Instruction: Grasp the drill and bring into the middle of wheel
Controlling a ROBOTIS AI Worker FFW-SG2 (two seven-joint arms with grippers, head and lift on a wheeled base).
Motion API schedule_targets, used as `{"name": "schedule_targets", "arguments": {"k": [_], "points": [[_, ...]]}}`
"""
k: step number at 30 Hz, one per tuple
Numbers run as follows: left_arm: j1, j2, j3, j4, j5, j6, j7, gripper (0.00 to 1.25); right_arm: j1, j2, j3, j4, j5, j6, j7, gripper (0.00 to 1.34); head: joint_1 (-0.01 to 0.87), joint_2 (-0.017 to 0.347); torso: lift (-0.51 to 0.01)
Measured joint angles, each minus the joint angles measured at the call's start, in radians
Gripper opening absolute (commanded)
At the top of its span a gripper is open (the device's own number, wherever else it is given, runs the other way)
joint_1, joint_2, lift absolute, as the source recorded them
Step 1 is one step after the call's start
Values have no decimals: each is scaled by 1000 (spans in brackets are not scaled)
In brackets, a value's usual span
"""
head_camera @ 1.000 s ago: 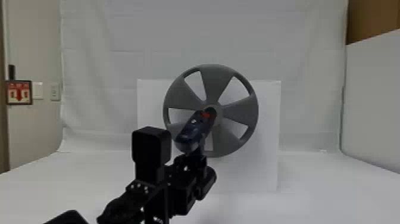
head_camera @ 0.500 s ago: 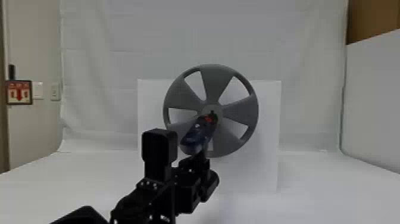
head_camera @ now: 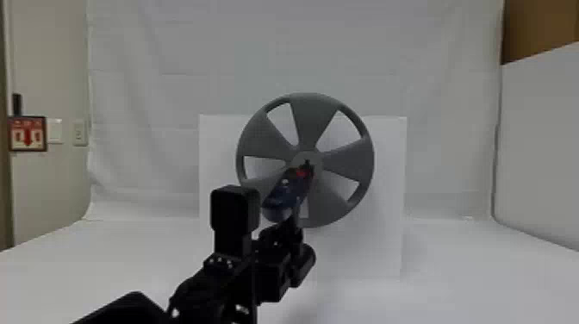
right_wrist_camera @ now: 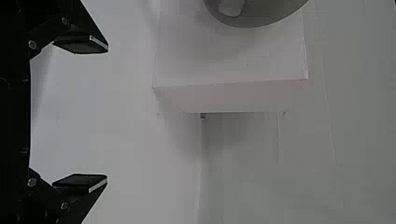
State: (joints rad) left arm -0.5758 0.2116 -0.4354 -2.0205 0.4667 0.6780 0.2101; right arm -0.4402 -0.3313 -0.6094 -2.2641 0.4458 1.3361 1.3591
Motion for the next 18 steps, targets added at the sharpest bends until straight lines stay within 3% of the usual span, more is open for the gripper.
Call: {"name": "schedule_targets", "arguments": {"k": [18], "points": [[-14, -7, -2, 31, -6, -9, 0, 71, 1, 0, 2, 1, 4, 2, 0, 1042, 54, 31, -403]]}}
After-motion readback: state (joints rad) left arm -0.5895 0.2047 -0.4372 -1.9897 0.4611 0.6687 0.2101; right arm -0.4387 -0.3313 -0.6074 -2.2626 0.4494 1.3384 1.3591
